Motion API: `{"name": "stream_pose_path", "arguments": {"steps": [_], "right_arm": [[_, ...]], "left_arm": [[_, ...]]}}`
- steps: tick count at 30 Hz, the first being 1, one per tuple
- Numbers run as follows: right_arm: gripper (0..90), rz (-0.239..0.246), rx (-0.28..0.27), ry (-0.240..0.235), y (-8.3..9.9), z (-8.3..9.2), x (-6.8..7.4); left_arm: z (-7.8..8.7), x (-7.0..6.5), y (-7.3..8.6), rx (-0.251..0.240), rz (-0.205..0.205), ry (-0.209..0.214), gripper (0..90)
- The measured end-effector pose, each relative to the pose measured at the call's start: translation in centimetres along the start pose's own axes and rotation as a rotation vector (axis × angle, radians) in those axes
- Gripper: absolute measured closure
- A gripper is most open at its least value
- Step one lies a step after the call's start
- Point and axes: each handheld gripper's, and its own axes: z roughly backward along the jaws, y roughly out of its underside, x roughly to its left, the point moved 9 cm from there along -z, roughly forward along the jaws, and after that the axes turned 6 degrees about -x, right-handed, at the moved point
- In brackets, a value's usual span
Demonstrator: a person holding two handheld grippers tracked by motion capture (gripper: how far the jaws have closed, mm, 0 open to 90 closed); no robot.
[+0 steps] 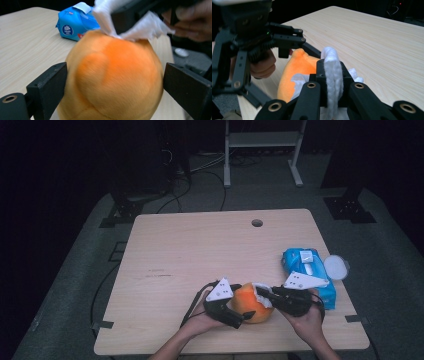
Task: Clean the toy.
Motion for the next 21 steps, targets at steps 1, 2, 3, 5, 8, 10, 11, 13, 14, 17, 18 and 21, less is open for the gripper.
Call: {"name": "stream_pose_path", "arguments": {"steps": [1, 2, 3, 5, 8, 10, 11, 13, 14, 17, 18, 21], "right_arm": [[83.0, -0.003, -0.001, 0.0, 0.0, 0.0, -0.1], [83.0, -0.007, -0.003, 0.0, 0.0, -0.1, -0.2], [82.9, -0.015, -0.003, 0.003, 0.1, -0.1, -0.4], [83.0, -0.042, -0.007, -0.004, 0.0, -0.2, -0.5], [83.5, -0.057, -0.025, -0.019, -0.9, -0.3, 0.0], [83.6, -0.037, -0.054, -0.046, -2.0, -0.3, 1.2], [83.6, -0.026, -0.064, -0.064, -2.5, -0.4, 1.9], [83.3, 0.003, -0.057, -0.085, -2.7, -0.8, 3.0], [83.2, 0.025, -0.043, -0.072, -2.5, -1.2, 3.0], [82.8, -0.002, -0.022, -0.041, -1.2, -1.7, 1.4], [82.5, -0.014, -0.024, -0.03, -0.9, -1.6, 0.7], [83.4, -0.044, -0.032, 0.049, -0.7, -0.4, -1.6]], "left_arm": [[-0.1, -0.1, 0.1, 0.001, -0.004, -0.005, 6.7], [-0.2, -0.2, 0.2, 0.007, -0.002, -0.005, 7.2], [-0.3, -0.2, 0.3, 0.015, -0.003, -0.016, 10.2], [0.0, -0.1, 0.0, 0.031, 0.009, -0.039, 20.7], [0.8, 0.1, -0.8, 0.033, -0.001, -0.063, 31.3], [1.3, 0.0, -1.8, 0.022, -0.011, -0.085, 32.6], [1.4, -0.1, -2.1, 0.03, -0.022, -0.097, 32.8], [1.3, -0.3, -1.9, 0.057, -0.034, -0.126, 32.5], [1.0, -0.2, -1.4, 0.077, -0.029, -0.135, 32.2], [0.8, 0.1, -0.8, 0.07, 0.008, -0.122, 30.9], [0.8, 0.1, -0.8, 0.069, 0.012, -0.12, 30.1], [0.6, -0.6, -0.7, 0.067, 0.008, -0.064, 20.3]]}}
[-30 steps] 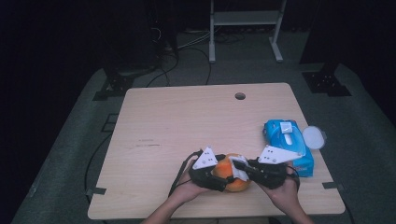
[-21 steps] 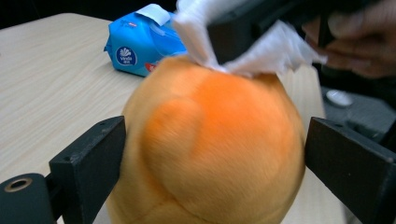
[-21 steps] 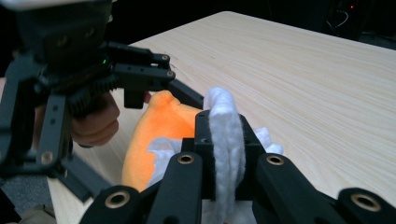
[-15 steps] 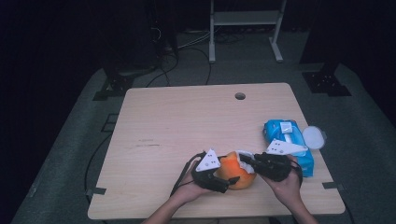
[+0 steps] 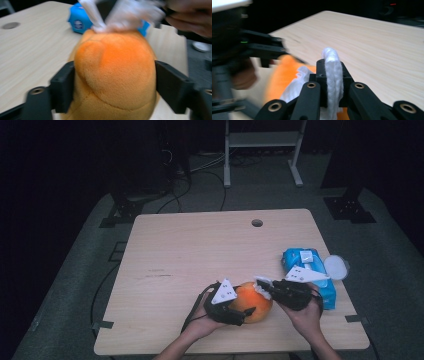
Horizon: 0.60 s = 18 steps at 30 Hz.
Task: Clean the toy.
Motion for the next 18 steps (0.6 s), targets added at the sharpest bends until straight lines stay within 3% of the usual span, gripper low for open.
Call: {"name": "stream_pose_path", "arguments": {"steps": [2, 4, 7, 9, 11, 13, 16, 18], "right_arm": [[83.7, -0.015, 0.003, 0.015, 0.3, 0.4, -0.5], [84.2, -0.024, -0.001, 0.004, 0.4, 0.5, -0.4], [84.5, -0.032, -0.016, -0.046, -0.1, 0.1, 1.3], [84.4, 0.007, -0.009, -0.105, -0.3, -0.4, 3.4], [84.4, 0.078, 0.013, -0.1, -0.1, -0.9, 4.7], [84.8, 0.087, 0.013, -0.092, -0.1, -0.9, 4.3], [84.6, 0.082, 0.021, -0.066, 0.3, -0.6, 2.8], [82.7, 0.056, 0.032, -0.093, 0.5, -0.4, 2.6]], "left_arm": [[0.1, 0.0, -0.1, -0.017, 0.008, 0.022, 18.0], [0.0, 0.3, 0.0, -0.019, 0.023, 0.015, 17.5], [-0.2, 0.6, 0.0, -0.036, 0.043, -0.013, 18.9], [-0.2, 0.8, 0.0, -0.029, 0.058, -0.036, 19.1], [-0.1, 1.0, 0.1, -0.034, 0.065, -0.045, 19.1], [0.0, 1.2, 0.1, -0.038, 0.091, -0.051, 19.2], [0.0, 1.3, 0.1, -0.039, 0.095, -0.042, 19.1], [-0.1, 1.2, 0.2, -0.039, 0.094, -0.039, 19.0]]}}
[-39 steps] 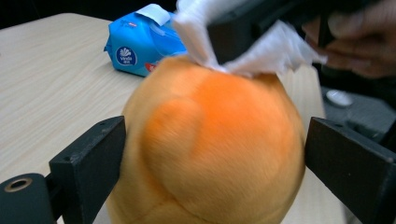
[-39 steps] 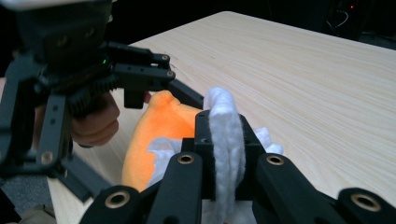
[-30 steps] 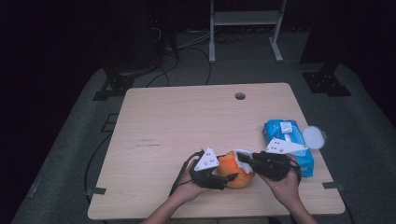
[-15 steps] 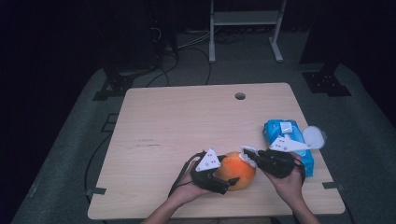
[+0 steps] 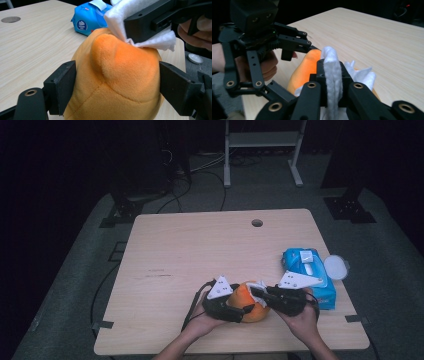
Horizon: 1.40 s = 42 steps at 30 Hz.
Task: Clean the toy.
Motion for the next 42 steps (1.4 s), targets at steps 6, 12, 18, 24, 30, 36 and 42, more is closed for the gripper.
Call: {"name": "stream_pose_path", "arguments": {"steps": [6, 12, 18, 24, 30, 36, 42], "right_arm": [[68.5, 0.069, 0.01, -0.009, -0.4, 0.5, 0.9], [66.5, 0.109, 0.035, -0.013, -0.6, 1.6, 0.8], [82.9, 0.109, 0.078, 0.039, 0.6, 1.5, 0.1], [84.9, 0.097, 0.036, -0.031, -0.7, 0.1, 2.7], [84.9, 0.083, 0.016, 0.059, -0.4, 0.7, -0.3], [85.1, -0.011, 0.004, 0.098, 0.4, 2.6, -2.6], [85.2, 0.009, 0.008, 0.037, 0.0, 1.2, -0.6]], "left_arm": [[0.0, 0.2, 0.1, 0.002, 0.02, 0.014, 17.9], [0.1, 0.4, 0.1, 0.006, 0.031, 0.016, 17.6], [-0.1, 0.1, 0.1, 0.015, 0.012, 0.016, 16.1], [-0.4, -0.6, 0.3, 0.021, -0.038, 0.02, 13.4], [0.1, -0.2, 0.4, 0.018, -0.029, 0.067, 12.9], [-0.2, 0.4, 1.3, 0.039, -0.009, 0.062, 22.5], [0.1, -0.1, 0.4, -0.005, -0.09, 0.06, 11.5]]}}
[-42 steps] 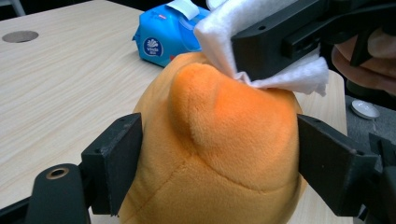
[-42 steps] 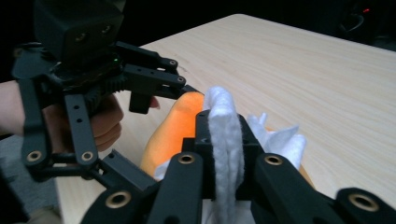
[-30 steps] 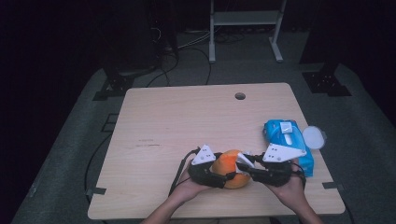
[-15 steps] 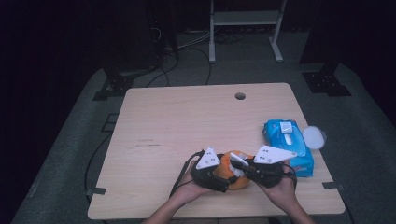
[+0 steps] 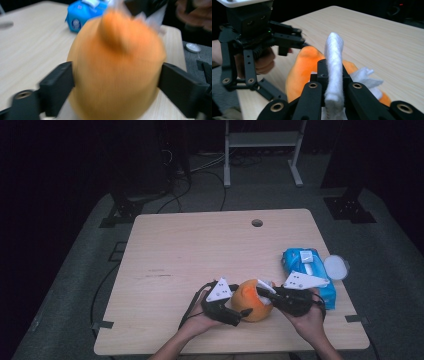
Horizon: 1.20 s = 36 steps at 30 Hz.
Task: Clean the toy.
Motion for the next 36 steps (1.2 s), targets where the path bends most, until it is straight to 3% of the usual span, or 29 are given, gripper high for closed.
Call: {"name": "stream_pose_path", "arguments": {"steps": [1, 3, 6, 9, 10, 13, 17, 18, 20, 22, 24, 27, 30, 33, 36], "right_arm": [[85.2, -0.008, 0.0, -0.018, 0.0, -0.1, 0.2], [85.2, -0.027, -0.002, -0.05, 0.0, -0.6, 0.8], [85.2, -0.062, -0.021, -0.115, -0.5, -0.7, 2.1], [85.2, -0.016, -0.005, -0.152, -0.5, -1.4, 3.7], [85.2, 0.027, 0.008, -0.13, -0.4, -1.8, 3.9], [85.2, 0.037, -0.005, -0.091, -0.6, -1.6, 2.9], [85.1, 0.046, -0.005, 0.022, -0.4, -0.6, 0.0], [85.1, 0.025, -0.002, 0.043, 0.1, -0.1, -1.0], [85.1, -0.005, -0.002, 0.048, 0.5, 0.2, -1.5], [85.2, -0.029, -0.005, 0.036, 0.6, 0.5, -1.3], [85.2, -0.04, -0.015, -0.005, 0.2, 0.2, -0.1], [85.1, -0.018, -0.013, -0.085, -0.2, -0.6, 2.5], [85.0, 0.049, 0.004, -0.067, -0.3, -1.2, 3.0], [84.9, 0.024, 0.001, -0.008, 0.0, -0.8, 0.8], [84.9, -0.041, 0.009, 0.053, 0.9, -0.1, -2.1]], "left_arm": [[-0.2, -0.2, -0.1, -0.005, 0.002, 0.008, 11.0], [-0.4, -0.3, 0.3, 0.015, -0.042, -0.006, 14.2], [-0.3, -0.2, 0.6, -0.002, -0.022, 0.005, 25.4], [-0.5, -0.4, 0.7, 0.0, -0.033, 0.0, 28.9], [-0.5, -0.4, 0.7, -0.002, -0.028, -0.001, 29.8], [-0.4, -0.2, 0.8, -0.005, -0.01, -0.001, 30.4], [-0.3, -0.1, 0.8, -0.012, 0.006, 0.004, 29.9], [-0.3, -0.1, 0.8, -0.014, 0.011, 0.006, 29.4], [-0.3, 0.0, 0.8, -0.015, 0.028, 0.009, 28.9], [-0.4, 0.0, 0.8, -0.023, 0.042, 0.008, 28.3], [-0.4, 0.1, 0.9, -0.024, 0.063, 0.001, 28.0], [-0.2, 0.4, 0.9, -0.033, 0.082, -0.004, 27.9], [0.1, 0.9, 0.9, -0.04, 0.132, 0.003, 28.0], [0.4, 2.0, 1.1, -0.061, 0.215, 0.007, 28.2], [0.5, 2.5, 1.2, -0.075, 0.265, 0.011, 28.2]]}}
